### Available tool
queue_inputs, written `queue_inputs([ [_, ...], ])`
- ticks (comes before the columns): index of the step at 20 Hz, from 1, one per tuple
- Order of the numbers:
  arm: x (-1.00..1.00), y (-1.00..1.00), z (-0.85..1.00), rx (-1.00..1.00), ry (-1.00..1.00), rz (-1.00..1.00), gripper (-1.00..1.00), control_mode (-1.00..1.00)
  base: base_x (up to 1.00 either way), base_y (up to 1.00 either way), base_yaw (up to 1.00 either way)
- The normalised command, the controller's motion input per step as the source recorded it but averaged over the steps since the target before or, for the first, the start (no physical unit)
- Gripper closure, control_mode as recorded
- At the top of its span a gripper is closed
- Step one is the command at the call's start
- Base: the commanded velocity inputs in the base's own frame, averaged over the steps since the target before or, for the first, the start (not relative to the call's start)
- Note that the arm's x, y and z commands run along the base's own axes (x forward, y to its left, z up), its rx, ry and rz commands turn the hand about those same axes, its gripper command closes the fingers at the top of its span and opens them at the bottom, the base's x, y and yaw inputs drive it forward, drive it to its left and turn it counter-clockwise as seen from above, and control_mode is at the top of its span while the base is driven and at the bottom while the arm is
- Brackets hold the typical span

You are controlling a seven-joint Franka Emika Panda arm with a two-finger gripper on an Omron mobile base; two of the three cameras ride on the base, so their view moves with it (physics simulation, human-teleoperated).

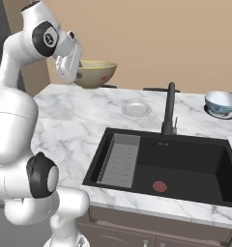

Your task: Move the bowls from the cabinet to the plates on the dining table.

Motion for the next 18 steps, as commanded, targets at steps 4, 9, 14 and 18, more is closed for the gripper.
queue_inputs([
  [4, 0.68, 0.00, -0.19, 0.03, 0.00, -0.07, 1.00, -1.00, 0.00, 0.00, 0.00],
  [9, 0.57, 0.00, -0.28, 0.00, -0.03, -0.06, 1.00, -1.00, 0.00, 0.00, 0.00],
  [14, 0.46, 0.00, -0.25, 0.00, -0.05, -0.04, 1.00, -1.00, 0.00, 0.00, 0.00],
  [18, 0.39, 0.00, -0.21, 0.01, -0.02, -0.02, 1.00, -1.00, 0.00, 0.00, 0.00],
])
